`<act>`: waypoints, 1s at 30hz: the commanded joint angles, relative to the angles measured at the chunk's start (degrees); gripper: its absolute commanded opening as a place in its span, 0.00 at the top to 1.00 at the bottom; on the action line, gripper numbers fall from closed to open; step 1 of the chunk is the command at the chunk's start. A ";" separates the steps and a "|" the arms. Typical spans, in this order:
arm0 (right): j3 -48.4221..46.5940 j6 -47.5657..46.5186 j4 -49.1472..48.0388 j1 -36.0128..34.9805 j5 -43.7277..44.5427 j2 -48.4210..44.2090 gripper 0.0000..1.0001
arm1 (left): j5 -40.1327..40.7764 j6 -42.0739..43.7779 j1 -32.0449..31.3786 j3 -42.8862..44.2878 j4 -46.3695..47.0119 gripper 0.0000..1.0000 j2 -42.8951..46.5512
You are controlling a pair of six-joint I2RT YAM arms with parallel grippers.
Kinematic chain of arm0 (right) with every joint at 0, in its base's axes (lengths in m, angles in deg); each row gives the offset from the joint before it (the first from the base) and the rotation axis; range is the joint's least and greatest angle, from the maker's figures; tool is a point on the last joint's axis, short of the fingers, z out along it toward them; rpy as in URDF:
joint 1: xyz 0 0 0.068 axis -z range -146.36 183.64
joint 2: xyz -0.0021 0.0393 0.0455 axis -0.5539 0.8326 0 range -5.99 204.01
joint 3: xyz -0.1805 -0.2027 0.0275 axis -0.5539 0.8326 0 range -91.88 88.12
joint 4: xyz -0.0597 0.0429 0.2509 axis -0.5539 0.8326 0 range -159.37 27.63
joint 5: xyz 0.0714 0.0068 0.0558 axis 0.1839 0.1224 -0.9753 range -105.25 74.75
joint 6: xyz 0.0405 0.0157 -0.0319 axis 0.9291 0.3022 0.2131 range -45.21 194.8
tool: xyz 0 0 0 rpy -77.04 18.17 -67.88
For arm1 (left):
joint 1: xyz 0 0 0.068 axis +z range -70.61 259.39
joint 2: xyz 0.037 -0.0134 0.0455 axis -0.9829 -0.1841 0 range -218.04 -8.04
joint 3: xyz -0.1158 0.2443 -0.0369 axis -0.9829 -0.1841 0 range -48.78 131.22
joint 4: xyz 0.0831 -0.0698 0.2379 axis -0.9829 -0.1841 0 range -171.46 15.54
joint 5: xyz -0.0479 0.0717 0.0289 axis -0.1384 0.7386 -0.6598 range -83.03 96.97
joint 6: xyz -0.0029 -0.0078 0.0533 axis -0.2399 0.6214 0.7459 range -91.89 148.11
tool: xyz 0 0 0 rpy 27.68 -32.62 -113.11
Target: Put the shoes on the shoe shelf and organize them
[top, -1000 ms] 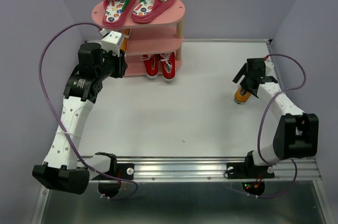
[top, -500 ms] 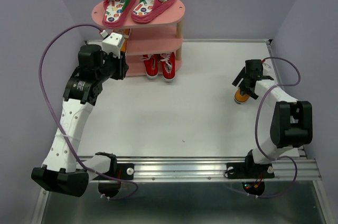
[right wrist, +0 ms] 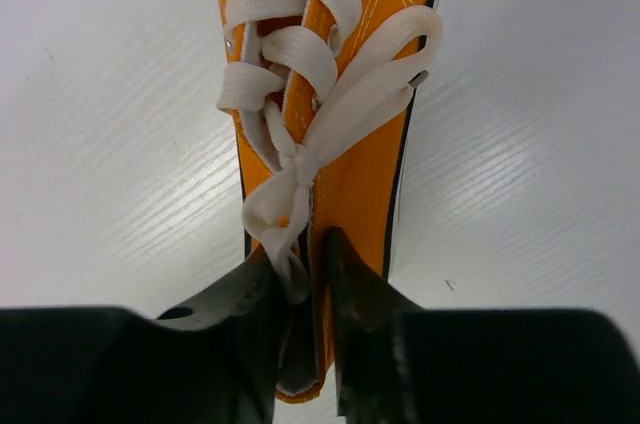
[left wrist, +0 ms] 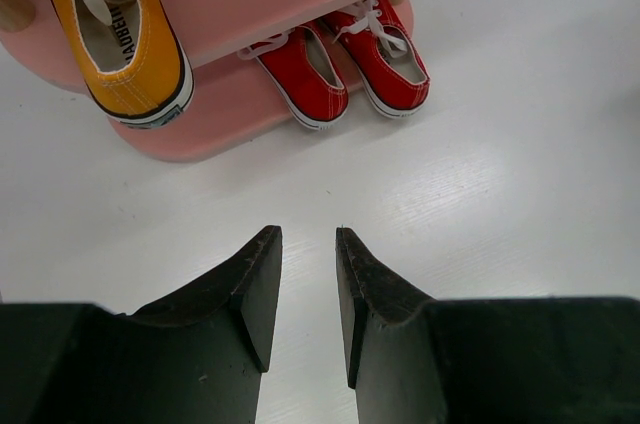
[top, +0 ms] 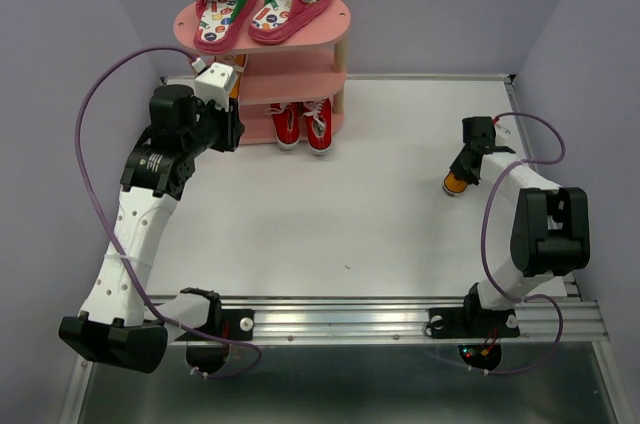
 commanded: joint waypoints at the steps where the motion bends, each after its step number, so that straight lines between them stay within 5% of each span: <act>1: 0.50 -0.49 -1.42 0.36 -1.36 0.02 0.93 | 0.12 -0.41 -0.31 0.11 1.98 0.60 1.17; 3: 0.59 -1.37 -1.42 0.36 -1.89 -0.77 0.99 | 0.12 -0.50 -0.32 0.11 1.98 0.60 0.99; 30: -8.37 -9.28 17.65 -26.53 -6.10 -19.67 0.99 | 12.24 -9.55 -0.32 2.31 7.33 0.53 5.12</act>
